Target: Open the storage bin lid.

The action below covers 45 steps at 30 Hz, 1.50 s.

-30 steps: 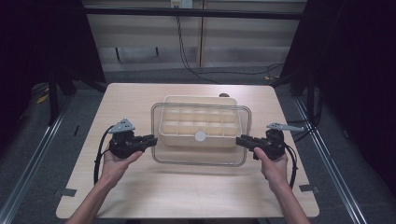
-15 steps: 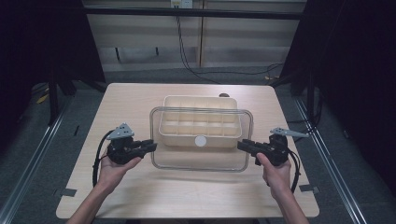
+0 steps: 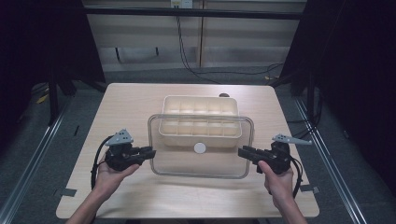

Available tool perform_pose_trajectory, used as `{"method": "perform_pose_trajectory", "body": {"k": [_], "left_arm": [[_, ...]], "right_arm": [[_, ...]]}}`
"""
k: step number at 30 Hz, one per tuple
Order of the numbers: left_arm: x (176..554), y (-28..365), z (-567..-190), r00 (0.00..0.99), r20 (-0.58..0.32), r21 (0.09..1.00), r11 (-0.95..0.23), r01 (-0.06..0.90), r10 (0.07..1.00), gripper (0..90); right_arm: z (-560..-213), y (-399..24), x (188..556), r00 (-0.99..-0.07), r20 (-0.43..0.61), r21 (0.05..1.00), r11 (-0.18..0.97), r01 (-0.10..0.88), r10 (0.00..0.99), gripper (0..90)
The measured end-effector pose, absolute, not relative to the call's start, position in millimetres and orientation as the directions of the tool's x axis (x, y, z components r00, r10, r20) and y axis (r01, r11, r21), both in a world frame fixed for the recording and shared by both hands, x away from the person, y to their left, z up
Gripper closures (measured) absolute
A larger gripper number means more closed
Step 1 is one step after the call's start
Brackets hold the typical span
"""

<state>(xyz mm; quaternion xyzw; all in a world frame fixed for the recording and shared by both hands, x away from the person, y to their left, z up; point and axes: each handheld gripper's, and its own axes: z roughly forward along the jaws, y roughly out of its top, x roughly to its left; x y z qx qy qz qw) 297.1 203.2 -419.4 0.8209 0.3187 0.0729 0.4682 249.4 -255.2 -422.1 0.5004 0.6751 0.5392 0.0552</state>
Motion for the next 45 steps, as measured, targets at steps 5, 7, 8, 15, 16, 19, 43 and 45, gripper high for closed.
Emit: {"method": "perform_pose_trajectory", "body": {"k": [5, 7, 8, 15, 16, 19, 43, 45], "left_arm": [[292, 207, -418, 0.786, -0.182, 0.813, -0.359, 0.458, 0.590, 74.9], [287, 207, -416, 0.788, -0.180, 0.810, -0.367, 0.458, 0.588, 74.7], [286, 208, -416, 0.790, -0.176, 0.811, -0.369, 0.455, 0.588, 74.8], [278, 208, -416, 0.791, -0.183, 0.810, -0.367, 0.458, 0.584, 75.0], [277, 208, -415, 0.788, -0.186, 0.809, -0.363, 0.461, 0.586, 75.0], [276, 206, -413, 0.794, -0.185, 0.804, -0.375, 0.461, 0.579, 74.9], [253, 209, -440, 0.780, -0.213, 0.770, -0.390, 0.505, 0.589, 74.5], [251, 210, -443, 0.780, -0.225, 0.763, -0.392, 0.514, 0.584, 74.6]], "right_arm": [[-422, -253, 244, -0.501, 0.469, 0.781, -0.077, 0.620, 0.727, 66.1], [-422, -252, 242, -0.501, 0.469, 0.780, -0.075, 0.621, 0.727, 66.2], [-422, -252, 242, -0.503, 0.469, 0.780, -0.074, 0.621, 0.726, 66.1], [-419, -250, 232, -0.511, 0.456, 0.787, -0.062, 0.614, 0.729, 66.2], [-419, -251, 231, -0.507, 0.460, 0.784, -0.064, 0.618, 0.729, 66.1], [-421, -253, 228, -0.501, 0.463, 0.779, -0.066, 0.624, 0.731, 65.9], [-452, -249, 214, -0.479, 0.495, 0.725, -0.041, 0.687, 0.725, 64.6], [-453, -247, 212, -0.480, 0.487, 0.725, -0.031, 0.688, 0.729, 64.7]]}}
